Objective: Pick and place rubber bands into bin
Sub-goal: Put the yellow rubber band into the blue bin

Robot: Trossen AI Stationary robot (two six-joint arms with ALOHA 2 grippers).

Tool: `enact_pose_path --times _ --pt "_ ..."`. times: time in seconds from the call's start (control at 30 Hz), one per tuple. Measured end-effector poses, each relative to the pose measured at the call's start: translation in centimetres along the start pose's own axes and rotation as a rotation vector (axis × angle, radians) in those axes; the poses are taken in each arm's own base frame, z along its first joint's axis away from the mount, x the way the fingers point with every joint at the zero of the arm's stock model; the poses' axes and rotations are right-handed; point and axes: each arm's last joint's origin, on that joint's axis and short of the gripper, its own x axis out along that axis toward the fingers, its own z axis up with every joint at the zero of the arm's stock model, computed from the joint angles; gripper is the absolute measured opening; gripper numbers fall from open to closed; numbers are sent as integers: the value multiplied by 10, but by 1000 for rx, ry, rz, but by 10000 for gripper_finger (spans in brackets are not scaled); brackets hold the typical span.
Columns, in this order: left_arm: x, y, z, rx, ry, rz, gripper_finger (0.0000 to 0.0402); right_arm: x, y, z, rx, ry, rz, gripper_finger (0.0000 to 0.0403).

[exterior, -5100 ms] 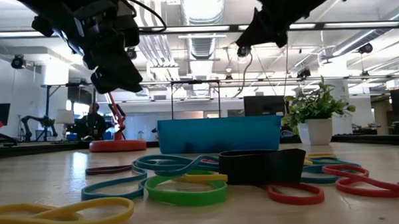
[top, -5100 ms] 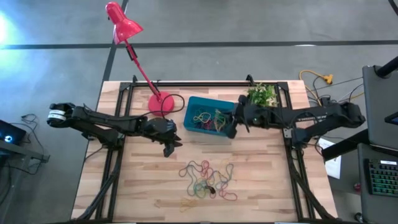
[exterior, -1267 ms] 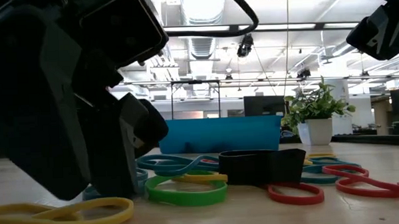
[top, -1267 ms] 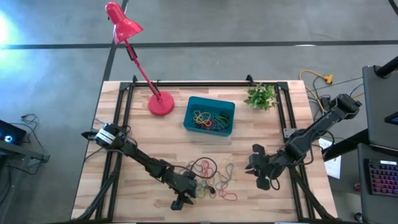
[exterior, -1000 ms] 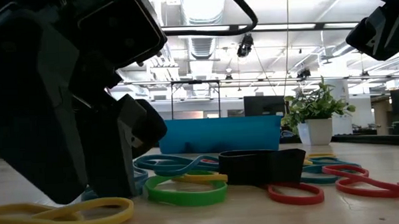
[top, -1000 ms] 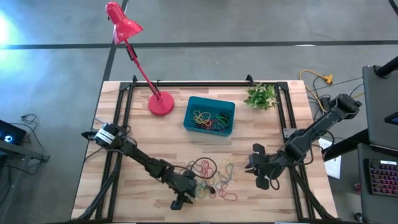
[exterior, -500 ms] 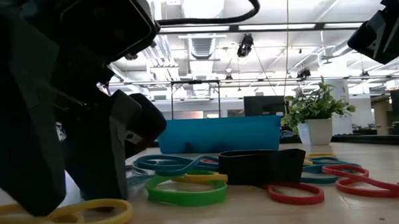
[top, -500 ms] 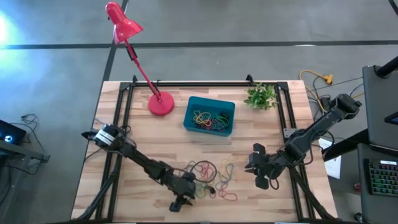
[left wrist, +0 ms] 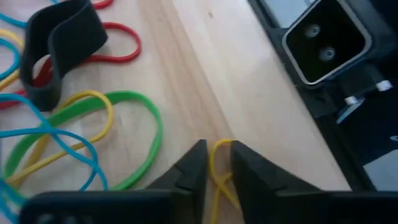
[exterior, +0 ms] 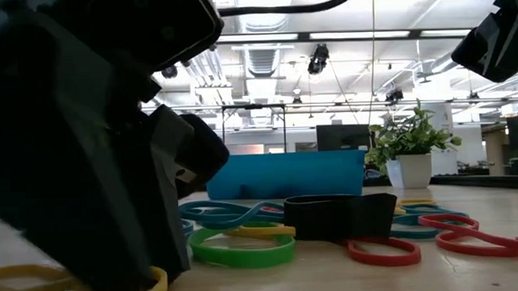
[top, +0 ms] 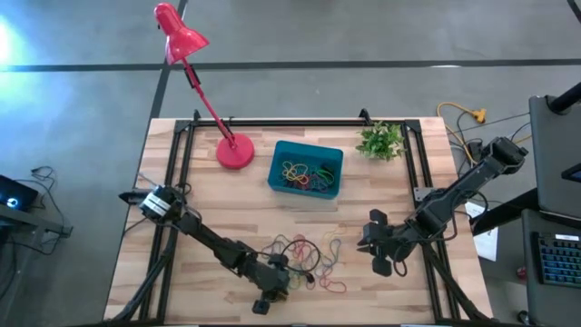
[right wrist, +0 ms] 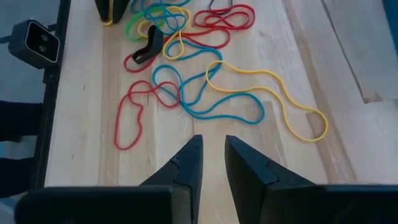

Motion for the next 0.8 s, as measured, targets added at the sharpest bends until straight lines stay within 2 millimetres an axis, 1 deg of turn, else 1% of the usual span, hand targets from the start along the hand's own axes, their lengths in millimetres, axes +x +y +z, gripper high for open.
enact_pose_path --times 0.07,0.13,0.33,0.47,0.57,0.7,0.8 --pt "0 0 0 6 17 17 20 0 0 0 0 -1 -2 59" --pt "0 1 -1 4 20 20 7 0 0 0 -1 -1 -4 59" --pt "-3 0 3 2 6 35 1 0 0 0 0 -4 -5 59" --pt "-11 -1 10 3 -9 69 0 0 0 0 0 -4 -5 58" --pt "-20 -2 16 3 -26 108 0 0 0 0 0 -7 -7 59" --pt "-39 -7 27 4 -45 126 0 1 -1 0 0 -13 -13 59" --pt "-49 -8 29 5 -45 146 0 1 -1 -1 -1 -13 -16 59"
